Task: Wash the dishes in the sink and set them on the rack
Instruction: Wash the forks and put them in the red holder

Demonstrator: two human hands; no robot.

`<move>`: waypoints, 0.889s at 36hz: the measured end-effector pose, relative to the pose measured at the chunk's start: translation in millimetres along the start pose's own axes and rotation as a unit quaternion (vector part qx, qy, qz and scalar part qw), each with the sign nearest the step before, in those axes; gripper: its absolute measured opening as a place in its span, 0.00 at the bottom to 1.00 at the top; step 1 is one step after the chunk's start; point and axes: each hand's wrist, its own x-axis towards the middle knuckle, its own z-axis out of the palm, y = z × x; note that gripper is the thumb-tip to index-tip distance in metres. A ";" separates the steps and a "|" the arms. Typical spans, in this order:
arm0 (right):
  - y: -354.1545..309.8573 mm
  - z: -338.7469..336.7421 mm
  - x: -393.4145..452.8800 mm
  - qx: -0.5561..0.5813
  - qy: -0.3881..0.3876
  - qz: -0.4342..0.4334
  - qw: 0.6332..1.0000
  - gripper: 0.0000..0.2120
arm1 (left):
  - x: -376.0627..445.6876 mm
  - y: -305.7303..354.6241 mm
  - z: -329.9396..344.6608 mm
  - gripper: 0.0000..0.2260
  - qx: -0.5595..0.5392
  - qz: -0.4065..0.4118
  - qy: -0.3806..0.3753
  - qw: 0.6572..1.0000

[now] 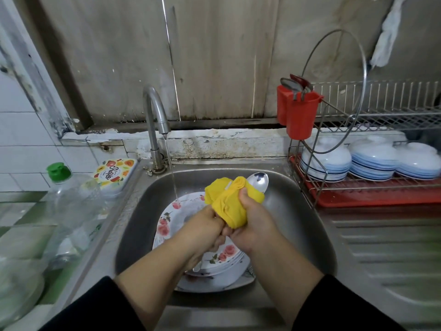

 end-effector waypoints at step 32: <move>-2.8 -2.4 -17.5 -0.130 -0.088 0.039 0.987 0.25 | 0.9 10.8 -5.8 0.05 -0.253 -0.071 0.115 0.958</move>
